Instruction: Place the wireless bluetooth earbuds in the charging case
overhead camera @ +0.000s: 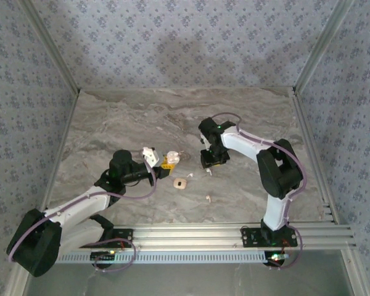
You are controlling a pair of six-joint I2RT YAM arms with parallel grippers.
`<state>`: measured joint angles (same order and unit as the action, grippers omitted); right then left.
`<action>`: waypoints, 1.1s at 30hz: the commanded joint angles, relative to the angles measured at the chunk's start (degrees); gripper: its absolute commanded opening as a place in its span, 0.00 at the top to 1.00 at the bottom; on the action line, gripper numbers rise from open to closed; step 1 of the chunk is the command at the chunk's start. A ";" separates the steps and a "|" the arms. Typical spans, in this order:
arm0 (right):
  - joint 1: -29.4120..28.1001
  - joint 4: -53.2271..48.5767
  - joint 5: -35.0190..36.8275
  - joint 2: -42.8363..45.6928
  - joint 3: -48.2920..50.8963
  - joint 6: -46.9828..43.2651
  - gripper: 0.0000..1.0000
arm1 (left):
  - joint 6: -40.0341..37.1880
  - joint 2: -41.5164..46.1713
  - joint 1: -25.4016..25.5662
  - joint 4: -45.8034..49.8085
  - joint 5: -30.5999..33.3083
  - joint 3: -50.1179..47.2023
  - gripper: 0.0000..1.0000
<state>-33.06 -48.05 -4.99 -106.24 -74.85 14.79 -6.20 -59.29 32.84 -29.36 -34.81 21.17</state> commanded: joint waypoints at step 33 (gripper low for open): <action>-3.72 -3.91 4.35 -8.46 -4.36 0.67 0.63 | -1.46 3.81 -0.50 1.85 1.06 -0.26 0.88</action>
<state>-36.29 -50.11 -2.07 -113.47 -78.35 14.63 -6.98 -56.97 32.62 -27.99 -33.74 21.15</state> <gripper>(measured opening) 0.375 0.205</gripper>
